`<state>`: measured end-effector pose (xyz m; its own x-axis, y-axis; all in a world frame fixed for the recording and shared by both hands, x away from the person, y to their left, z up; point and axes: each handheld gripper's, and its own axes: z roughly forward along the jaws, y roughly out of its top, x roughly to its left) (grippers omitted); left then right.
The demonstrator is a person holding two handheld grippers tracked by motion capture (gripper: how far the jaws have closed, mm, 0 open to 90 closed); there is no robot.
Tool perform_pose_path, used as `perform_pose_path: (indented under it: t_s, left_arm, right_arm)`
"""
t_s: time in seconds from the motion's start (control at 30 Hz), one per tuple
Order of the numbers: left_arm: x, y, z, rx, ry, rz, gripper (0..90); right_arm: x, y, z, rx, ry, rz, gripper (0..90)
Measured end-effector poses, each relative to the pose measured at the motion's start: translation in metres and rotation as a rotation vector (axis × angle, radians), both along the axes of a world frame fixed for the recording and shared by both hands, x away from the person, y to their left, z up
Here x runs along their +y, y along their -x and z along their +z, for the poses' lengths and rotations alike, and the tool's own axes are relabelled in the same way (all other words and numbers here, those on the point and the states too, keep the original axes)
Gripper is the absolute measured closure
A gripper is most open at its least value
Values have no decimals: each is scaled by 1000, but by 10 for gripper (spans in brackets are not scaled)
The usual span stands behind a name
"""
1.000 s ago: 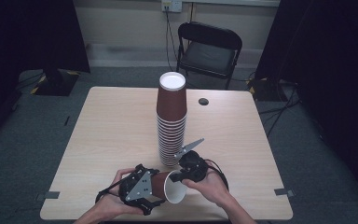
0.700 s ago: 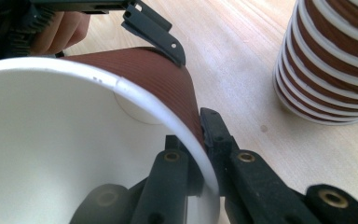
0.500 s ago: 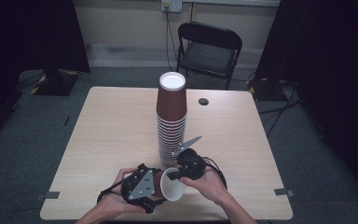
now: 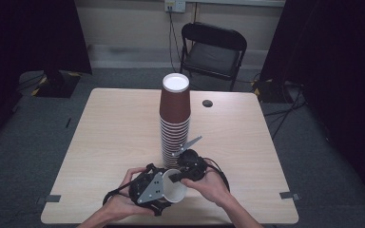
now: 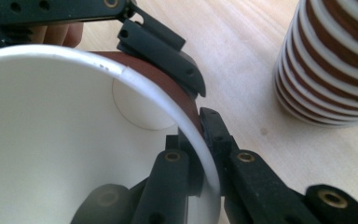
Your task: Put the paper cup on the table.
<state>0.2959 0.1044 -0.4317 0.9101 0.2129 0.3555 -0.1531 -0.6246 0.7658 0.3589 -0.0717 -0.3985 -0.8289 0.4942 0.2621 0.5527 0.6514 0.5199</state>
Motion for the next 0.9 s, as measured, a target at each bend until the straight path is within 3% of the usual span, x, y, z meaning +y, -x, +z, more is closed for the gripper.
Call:
perform_pose_path:
  t_s: [0.13, 0.23, 0.27, 0.37, 0.47, 0.53, 0.6, 0.87, 0.9]
  left_arm:
    - [-1, 1, 1, 3, 2, -1, 98]
    - [-3, 3, 1, -29, -11, -3, 91]
    - [-4, 5, 0, -16, 10, 3, 88]
    - [-5, 4, -1, -18, 2, 6, 87]
    - [-5, 3, -1, 5, 12, 18, 90]
    - [-4, 2, -1, 28, 45, 32, 102]
    - [-1, 2, 0, 21, 97, 53, 104]
    - [11, -2, -4, 59, 132, 92, 109]
    - [12, -2, -6, 86, 143, 96, 109]
  right_arm:
    - [0, 0, 0, 5, 3, -7, 882]
    - [1, 1, -2, 0, 4, -8, 882]
    - [2, 1, -2, 3, 7, -8, 882]
    - [2, -1, -5, 21, 11, -13, 881]
    - [2, -2, -7, 30, 7, -15, 880]
    - [1, -2, -7, 29, 0, -24, 868]
    - [0, -2, -6, 19, -21, -29, 826]
    - [-3, -1, -2, -15, -80, -56, 751]
    - [-4, -1, -1, -24, -93, -62, 741]
